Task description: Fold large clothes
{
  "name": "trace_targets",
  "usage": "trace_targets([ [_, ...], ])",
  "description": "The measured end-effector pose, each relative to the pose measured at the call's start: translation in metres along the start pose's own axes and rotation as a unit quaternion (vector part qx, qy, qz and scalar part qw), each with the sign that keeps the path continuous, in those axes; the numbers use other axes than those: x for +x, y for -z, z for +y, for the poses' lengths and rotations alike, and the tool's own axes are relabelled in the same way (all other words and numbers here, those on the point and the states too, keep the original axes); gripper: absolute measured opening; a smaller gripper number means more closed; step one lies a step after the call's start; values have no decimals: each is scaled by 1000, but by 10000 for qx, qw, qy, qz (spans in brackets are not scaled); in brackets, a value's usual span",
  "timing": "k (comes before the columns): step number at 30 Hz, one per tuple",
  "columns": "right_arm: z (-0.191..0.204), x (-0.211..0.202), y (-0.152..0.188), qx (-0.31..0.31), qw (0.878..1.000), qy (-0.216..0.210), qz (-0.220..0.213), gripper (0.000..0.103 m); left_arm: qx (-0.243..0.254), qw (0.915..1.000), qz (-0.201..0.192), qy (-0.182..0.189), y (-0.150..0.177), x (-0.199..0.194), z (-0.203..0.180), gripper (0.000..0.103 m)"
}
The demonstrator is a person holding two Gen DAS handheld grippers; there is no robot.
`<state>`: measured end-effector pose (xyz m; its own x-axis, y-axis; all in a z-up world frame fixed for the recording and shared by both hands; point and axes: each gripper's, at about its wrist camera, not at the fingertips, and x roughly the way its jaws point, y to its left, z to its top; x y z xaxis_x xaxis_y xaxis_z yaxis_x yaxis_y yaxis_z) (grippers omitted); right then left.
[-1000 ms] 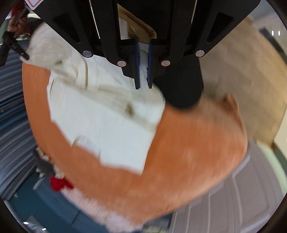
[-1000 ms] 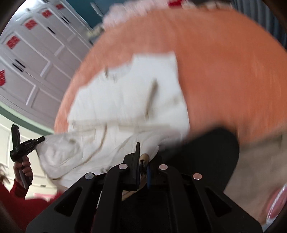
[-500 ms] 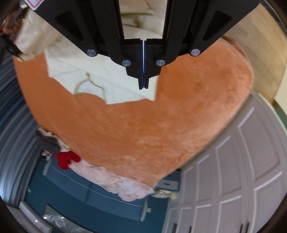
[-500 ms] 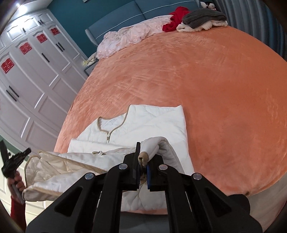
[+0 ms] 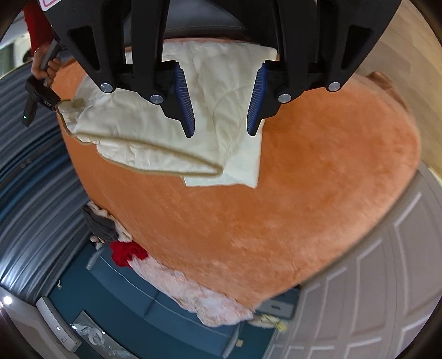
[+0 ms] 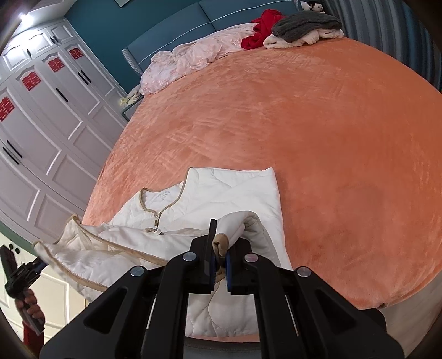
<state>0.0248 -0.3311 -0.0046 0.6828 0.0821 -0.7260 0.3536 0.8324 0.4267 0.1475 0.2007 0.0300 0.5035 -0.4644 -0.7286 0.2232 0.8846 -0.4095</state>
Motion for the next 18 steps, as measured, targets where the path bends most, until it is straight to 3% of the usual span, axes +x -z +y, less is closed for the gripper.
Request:
trace_targets([
  [9,0,-9,3,14,10000,44,-16,4,234,9938,390,1015,-24,58,10,37],
  [15,0,-11,1,36,10000,71,-4,4,346,9885,781,1247,-28,89,14,37],
  [18,1,-11,1,36,10000,80,-3,4,243,9915,749,1033,-32,94,24,37],
])
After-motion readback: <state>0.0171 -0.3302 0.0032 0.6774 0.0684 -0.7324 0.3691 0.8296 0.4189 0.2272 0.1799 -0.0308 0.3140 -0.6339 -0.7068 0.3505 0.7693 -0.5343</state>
